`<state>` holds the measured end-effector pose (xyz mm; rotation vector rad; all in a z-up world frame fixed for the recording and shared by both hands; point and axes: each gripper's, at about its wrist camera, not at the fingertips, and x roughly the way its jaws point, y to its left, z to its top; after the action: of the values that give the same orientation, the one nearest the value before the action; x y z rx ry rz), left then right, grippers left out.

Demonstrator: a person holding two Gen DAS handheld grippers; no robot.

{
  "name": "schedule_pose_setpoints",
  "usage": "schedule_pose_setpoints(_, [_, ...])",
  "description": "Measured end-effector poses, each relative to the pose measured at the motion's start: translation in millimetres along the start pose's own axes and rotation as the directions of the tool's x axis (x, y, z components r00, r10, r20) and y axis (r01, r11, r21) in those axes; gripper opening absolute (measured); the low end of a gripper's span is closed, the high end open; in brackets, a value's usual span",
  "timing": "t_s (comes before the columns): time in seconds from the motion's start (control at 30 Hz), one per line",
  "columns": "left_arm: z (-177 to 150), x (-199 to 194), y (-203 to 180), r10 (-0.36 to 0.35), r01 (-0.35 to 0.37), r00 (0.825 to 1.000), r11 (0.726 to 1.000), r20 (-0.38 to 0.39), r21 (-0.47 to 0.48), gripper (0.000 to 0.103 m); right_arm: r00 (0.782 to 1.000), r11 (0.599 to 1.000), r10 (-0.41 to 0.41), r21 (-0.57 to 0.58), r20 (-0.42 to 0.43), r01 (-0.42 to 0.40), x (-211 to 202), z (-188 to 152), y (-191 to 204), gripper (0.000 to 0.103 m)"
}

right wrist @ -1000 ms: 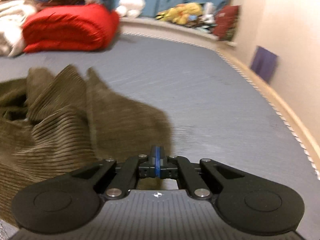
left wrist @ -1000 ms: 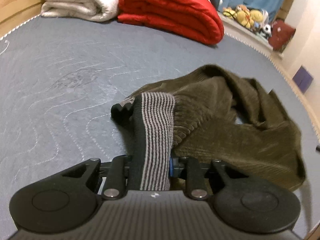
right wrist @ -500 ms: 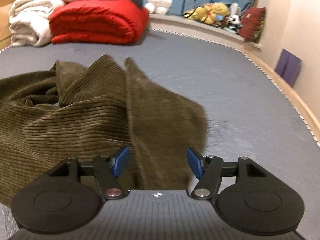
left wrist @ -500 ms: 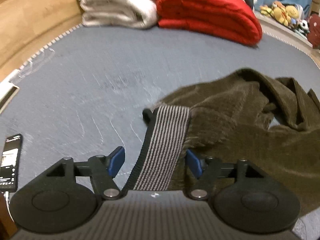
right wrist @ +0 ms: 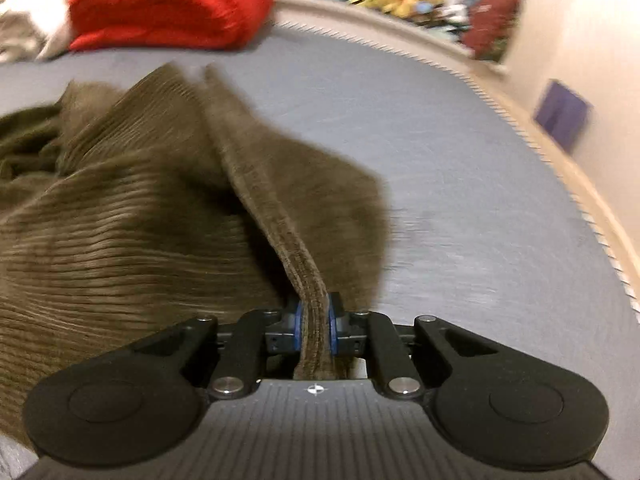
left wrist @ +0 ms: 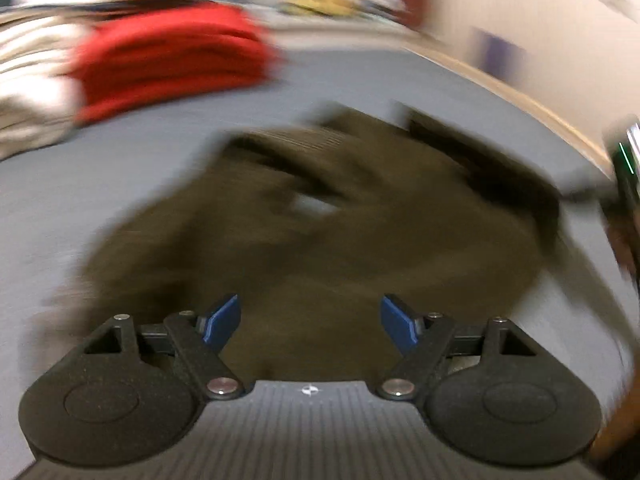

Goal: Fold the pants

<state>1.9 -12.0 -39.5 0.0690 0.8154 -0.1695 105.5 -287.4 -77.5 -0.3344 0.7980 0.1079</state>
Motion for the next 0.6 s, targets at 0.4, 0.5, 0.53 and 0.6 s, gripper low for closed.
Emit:
schedule_pose_setpoints(0.4, [-27,43,-75,-0.132,0.158,0.984,0.957,-0.122,0.244,0.081,0.954,0.957,0.18,0.269,-0.239,-0.113,-49,-70,-86,0.013])
schedule_pose_setpoints(0.5, [-27,46,-74,-0.144,0.169,0.98,0.964,-0.135,0.204,0.081,0.988,0.986,0.135,0.111,-0.075,-0.126,-78,-42,-69,0.028])
schedule_pose_setpoints(0.53, [-26,48,-71,-0.145,0.169,0.98,0.969,-0.139,0.181,0.081,0.992,0.991,0.123,0.061,-0.007,-0.122,-85,-33,-61,0.033])
schedule_pose_setpoints(0.6, [-26,53,-63,-0.144,0.162,0.98,0.978,-0.139,0.129,0.076,0.982,0.99,0.141,-0.016,0.125,-0.14,-91,-20,-41,0.061])
